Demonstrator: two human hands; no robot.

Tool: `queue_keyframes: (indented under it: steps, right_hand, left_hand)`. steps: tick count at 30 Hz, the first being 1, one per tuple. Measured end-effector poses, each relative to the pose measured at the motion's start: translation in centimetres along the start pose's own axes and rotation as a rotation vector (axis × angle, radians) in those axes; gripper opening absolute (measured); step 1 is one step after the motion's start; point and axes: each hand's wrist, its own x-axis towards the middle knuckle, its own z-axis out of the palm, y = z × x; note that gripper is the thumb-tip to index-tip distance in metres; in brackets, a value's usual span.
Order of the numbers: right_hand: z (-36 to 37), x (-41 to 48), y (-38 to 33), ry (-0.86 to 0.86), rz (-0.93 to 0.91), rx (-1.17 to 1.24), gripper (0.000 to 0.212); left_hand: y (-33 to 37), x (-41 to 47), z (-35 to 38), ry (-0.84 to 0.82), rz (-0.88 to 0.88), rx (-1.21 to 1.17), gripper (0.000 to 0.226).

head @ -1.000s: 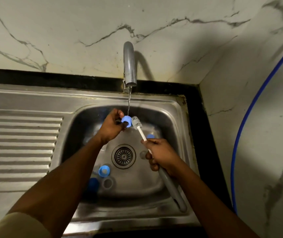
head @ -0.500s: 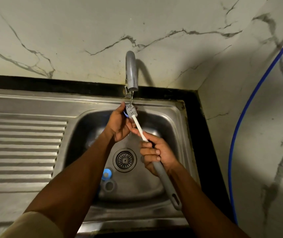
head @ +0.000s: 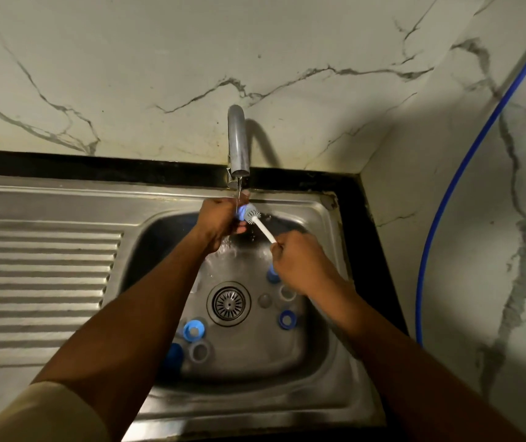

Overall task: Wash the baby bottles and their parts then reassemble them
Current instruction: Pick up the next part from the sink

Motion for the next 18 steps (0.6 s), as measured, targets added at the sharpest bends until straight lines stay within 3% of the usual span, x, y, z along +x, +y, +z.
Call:
queue_keyframes:
  steps: [5, 10, 15, 18]
  right_hand:
    - [1.0, -1.9, -0.5, 0.101, -0.14, -0.176, 0.033]
    - [0.4, -1.5, 0.1, 0.062, -0.066, -0.156, 0.032]
    - [0.8, -1.6, -0.7, -0.046, 0.058, 0.094, 0.006]
    - [0.3, -2.0, -0.6, -0.228, 0.144, 0.58, 0.018]
  left_hand:
    - [1.6, -0.3, -0.5, -0.047, -0.082, -0.122, 0.04]
    - [2.5, -0.1, -0.5, -0.135, -0.012, -0.067, 0.035]
    - [2.2, 0.1, -0.5, -0.213, 0.074, -0.076, 0.025]
    - [1.0, 0.2, -1.1, -0.273, 0.059, -0.157, 0.022]
